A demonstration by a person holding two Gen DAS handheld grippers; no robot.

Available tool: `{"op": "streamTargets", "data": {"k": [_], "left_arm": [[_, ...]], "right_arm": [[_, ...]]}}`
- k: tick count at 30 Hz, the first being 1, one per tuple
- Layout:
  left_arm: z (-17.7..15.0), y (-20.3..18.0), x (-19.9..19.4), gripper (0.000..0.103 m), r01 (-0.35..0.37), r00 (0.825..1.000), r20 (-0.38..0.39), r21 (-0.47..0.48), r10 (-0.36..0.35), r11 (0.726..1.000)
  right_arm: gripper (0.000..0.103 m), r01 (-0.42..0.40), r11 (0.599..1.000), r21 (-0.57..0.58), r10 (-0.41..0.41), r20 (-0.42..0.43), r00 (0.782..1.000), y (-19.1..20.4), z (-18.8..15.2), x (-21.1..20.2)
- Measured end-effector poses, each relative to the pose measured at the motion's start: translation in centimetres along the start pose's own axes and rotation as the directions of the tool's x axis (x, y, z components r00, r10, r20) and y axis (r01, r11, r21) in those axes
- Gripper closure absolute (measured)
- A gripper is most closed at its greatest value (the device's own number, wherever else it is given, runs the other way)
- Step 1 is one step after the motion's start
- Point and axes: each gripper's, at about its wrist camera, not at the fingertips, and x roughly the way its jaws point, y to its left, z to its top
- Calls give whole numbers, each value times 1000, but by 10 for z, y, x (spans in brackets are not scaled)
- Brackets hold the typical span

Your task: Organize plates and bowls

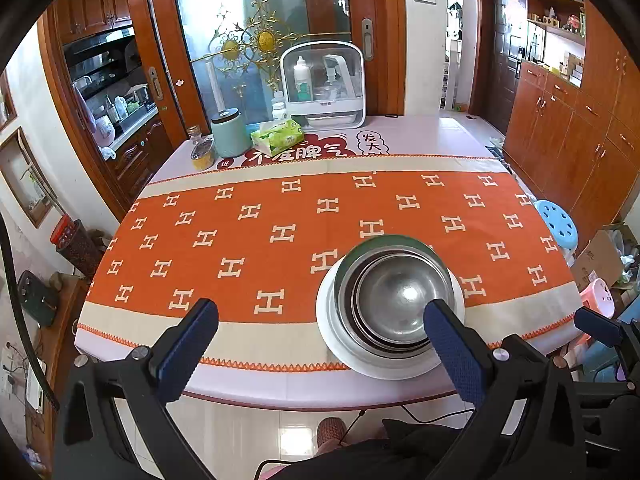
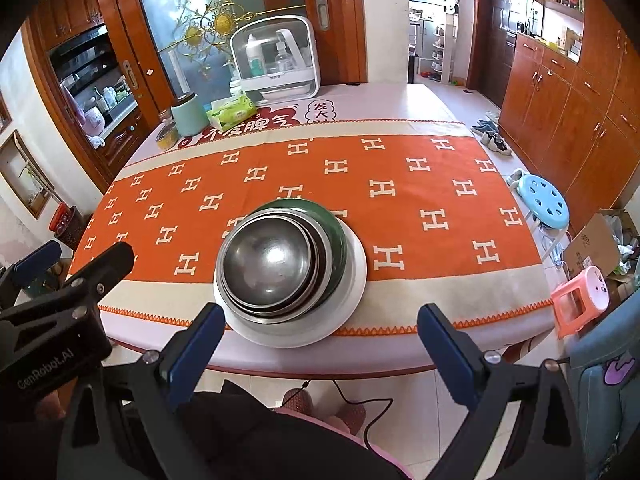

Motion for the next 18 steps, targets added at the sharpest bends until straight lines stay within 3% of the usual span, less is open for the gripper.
{"op": "streamTargets", "data": {"k": [18], "left_arm": [[1, 0, 1, 1, 1, 1000, -2, 0, -1, 1000]], "right_arm": [[5, 0, 1000, 0, 0, -3, 1000, 1, 1, 1]]}}
